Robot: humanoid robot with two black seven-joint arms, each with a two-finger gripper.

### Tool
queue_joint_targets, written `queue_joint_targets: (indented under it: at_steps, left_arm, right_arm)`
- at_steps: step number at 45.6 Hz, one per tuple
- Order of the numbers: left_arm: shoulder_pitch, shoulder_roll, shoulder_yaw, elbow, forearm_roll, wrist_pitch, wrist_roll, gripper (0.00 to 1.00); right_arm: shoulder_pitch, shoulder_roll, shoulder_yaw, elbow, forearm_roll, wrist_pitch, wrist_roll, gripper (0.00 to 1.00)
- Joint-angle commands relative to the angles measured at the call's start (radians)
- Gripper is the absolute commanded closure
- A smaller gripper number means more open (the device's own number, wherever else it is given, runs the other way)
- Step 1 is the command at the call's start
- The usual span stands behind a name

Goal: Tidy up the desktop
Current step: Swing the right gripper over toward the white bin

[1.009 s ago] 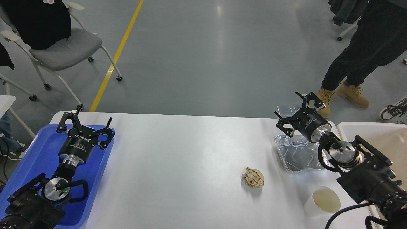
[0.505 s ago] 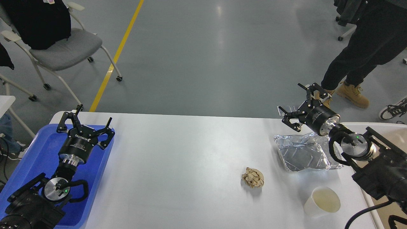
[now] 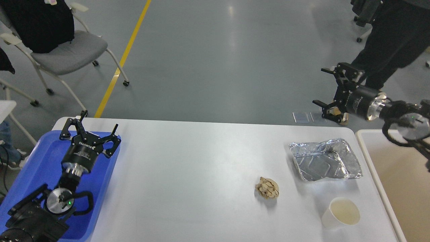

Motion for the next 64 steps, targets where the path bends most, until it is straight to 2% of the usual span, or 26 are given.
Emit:
queue_joint_targets:
  at_steps: [1, 10, 28, 31, 41, 49, 64]
  left_arm:
    - [0.0, 0.0, -0.001, 0.0, 0.0, 0.0, 0.0, 0.01]
    - [0.0, 0.0, -0.001, 0.0, 0.0, 0.0, 0.0, 0.01]
    - [0.0, 0.0, -0.001, 0.0, 0.0, 0.0, 0.002, 0.01]
    - [0.0, 0.0, -0.001, 0.0, 0.0, 0.0, 0.002, 0.01]
    - [0.0, 0.0, -0.001, 0.0, 0.0, 0.0, 0.002, 0.01]
    - [0.0, 0.0, -0.001, 0.0, 0.0, 0.0, 0.002, 0.01]
    - [0.0, 0.0, -0.003, 0.0, 0.0, 0.0, 0.002, 0.01]
  right_arm:
    - [0.292, -0.166, -0.411, 0.163, -0.057, 0.009, 0.001, 0.0]
    - [0.486, -0.207, -0.655, 0.296, -0.162, 0.01, 0.001, 0.0]
    - [0.904, -0.209, -1.079, 0.542, -0.317, 0.026, 0.004, 0.0]
    - [1.0, -0.197, -1.163, 0.585, -0.353, 0.061, 0.004, 0.0]
    - [1.163, -0.103, -1.356, 0.6, -0.415, 0.141, 0.011, 0.0]
    - [1.316, 0.013, -1.485, 0.64, -0.432, 0.265, 0.015, 0.0]
    - [1.416, 0.155, -1.504, 0.68, -0.432, 0.434, 0.017, 0.0]
